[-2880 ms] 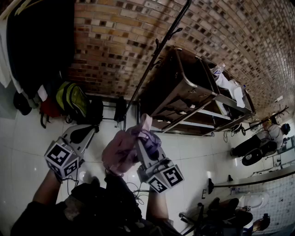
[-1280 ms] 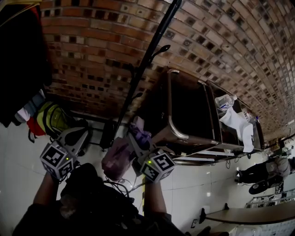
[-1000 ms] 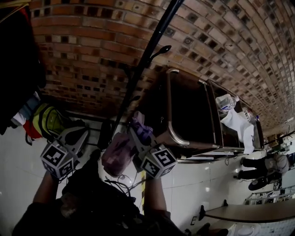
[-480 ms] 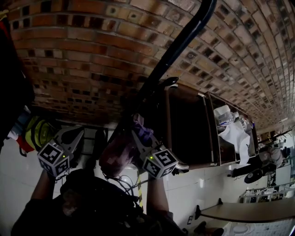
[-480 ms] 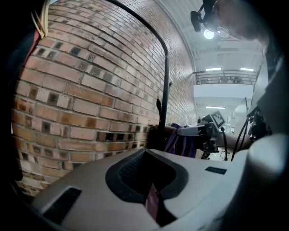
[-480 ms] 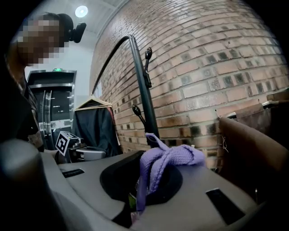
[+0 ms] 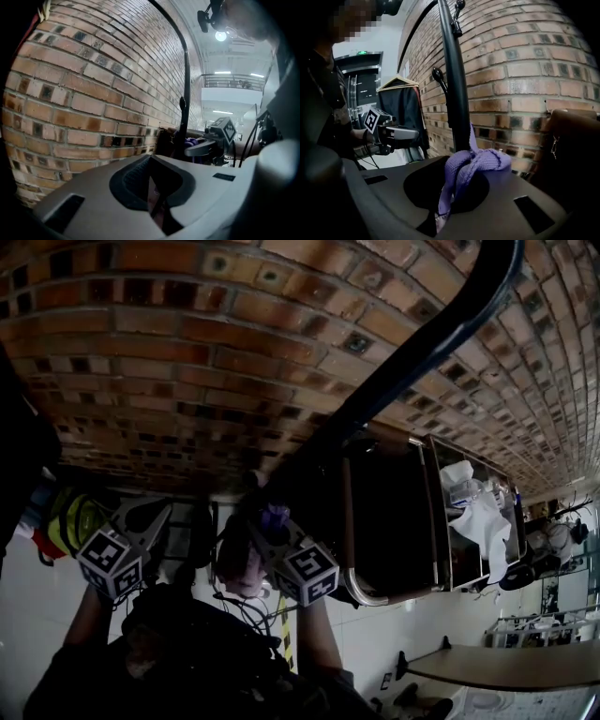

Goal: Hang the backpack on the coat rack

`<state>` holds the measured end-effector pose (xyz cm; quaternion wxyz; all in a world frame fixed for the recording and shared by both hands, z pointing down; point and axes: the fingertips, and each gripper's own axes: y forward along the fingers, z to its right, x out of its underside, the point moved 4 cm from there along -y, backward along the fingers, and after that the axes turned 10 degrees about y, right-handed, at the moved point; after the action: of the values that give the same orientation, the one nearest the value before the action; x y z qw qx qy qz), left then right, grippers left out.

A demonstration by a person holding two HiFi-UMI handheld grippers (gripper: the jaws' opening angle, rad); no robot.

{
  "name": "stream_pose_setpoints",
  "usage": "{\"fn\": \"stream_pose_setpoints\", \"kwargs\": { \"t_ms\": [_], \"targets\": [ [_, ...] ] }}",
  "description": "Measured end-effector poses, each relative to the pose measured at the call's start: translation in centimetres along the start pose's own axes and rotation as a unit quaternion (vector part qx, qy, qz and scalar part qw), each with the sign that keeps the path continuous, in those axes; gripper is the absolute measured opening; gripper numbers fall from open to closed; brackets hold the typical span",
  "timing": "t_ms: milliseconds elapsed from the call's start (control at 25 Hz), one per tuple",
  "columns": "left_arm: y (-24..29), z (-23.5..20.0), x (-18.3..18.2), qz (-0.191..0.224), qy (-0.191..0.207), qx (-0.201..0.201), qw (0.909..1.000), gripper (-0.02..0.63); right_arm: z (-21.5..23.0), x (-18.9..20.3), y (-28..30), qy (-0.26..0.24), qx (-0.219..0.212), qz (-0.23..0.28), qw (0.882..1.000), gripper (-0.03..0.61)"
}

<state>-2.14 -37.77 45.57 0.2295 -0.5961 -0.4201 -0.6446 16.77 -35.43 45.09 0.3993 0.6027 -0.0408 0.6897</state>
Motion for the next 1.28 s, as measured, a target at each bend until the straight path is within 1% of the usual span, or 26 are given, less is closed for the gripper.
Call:
{"fn": "stream_pose_setpoints", "kwargs": {
  "t_ms": [80,160,280,400,480,600,680,760,840,920,1040,1160,1240,1280],
  "targets": [
    [0.4,-0.2,0.1,-0.009,-0.009,0.004,0.9999,0.026,0.1,0.7,0.6,-0.005,-0.001,-0.012,1.000,0.008],
    [0.8,-0.4,0.7,-0.008,-0.016,0.006,0.9998,0.025,0.1,1.3,1.2,-0.016,0.001,-0.020,1.000,0.009],
    [1.4,-0.5,1.3,-0.007,-0.012,0.008,0.9999,0.026,0.2,1.9,1.5,-0.029,0.005,-0.021,0.999,0.009],
    [1.6,-0.1,1.3,-0.007,-0.004,0.013,0.9999,0.026,0.1,1.8,1.5,-0.055,0.011,-0.031,0.998,0.008],
    [1.7,0.4,1.1,-0.009,-0.005,0.019,0.9998,0.026,-0.1,1.3,1.1,-0.067,0.003,-0.039,0.997,0.008],
    [1.8,0.6,0.3,-0.004,0.000,0.019,0.9998,0.026,-1.1,0.6,0.3,-0.116,-0.016,-0.067,0.991,0.008],
    [1.9,0.5,-0.2,0.001,-0.001,0.014,0.9999,0.025,-1.6,0.6,0.3,-0.126,-0.036,-0.074,0.989,0.008],
    [1.9,0.3,0.0,0.000,0.000,0.006,1.0000,0.025,-1.7,1.6,0.6,-0.115,-0.046,-0.079,0.989,0.008],
    [1.8,0.1,0.2,0.002,-0.003,0.000,1.0000,0.026,-1.5,3.0,1.2,-0.093,-0.048,-0.079,0.991,0.008],
    [1.7,0.2,0.2,0.001,-0.004,-0.003,1.0000,0.026,-1.2,4.2,1.7,-0.063,-0.044,-0.063,0.995,0.008],
    [1.4,0.4,0.5,0.001,-0.009,-0.010,0.9999,0.026,-0.5,4.8,2.0,0.005,-0.041,-0.002,0.999,0.008],
    [0.7,1.0,1.2,-0.006,-0.012,-0.016,0.9998,0.025,0.4,6.0,2.0,0.075,-0.016,0.057,0.995,0.009],
    [0.2,1.7,1.4,-0.008,-0.011,-0.015,0.9998,0.026,0.9,6.7,1.7,0.100,0.008,0.085,0.991,0.011],
    [0.0,2.1,1.3,-0.007,-0.010,-0.015,0.9998,0.026,1.0,6.8,1.5,0.103,0.021,0.093,0.990,0.030]
  ]
}}
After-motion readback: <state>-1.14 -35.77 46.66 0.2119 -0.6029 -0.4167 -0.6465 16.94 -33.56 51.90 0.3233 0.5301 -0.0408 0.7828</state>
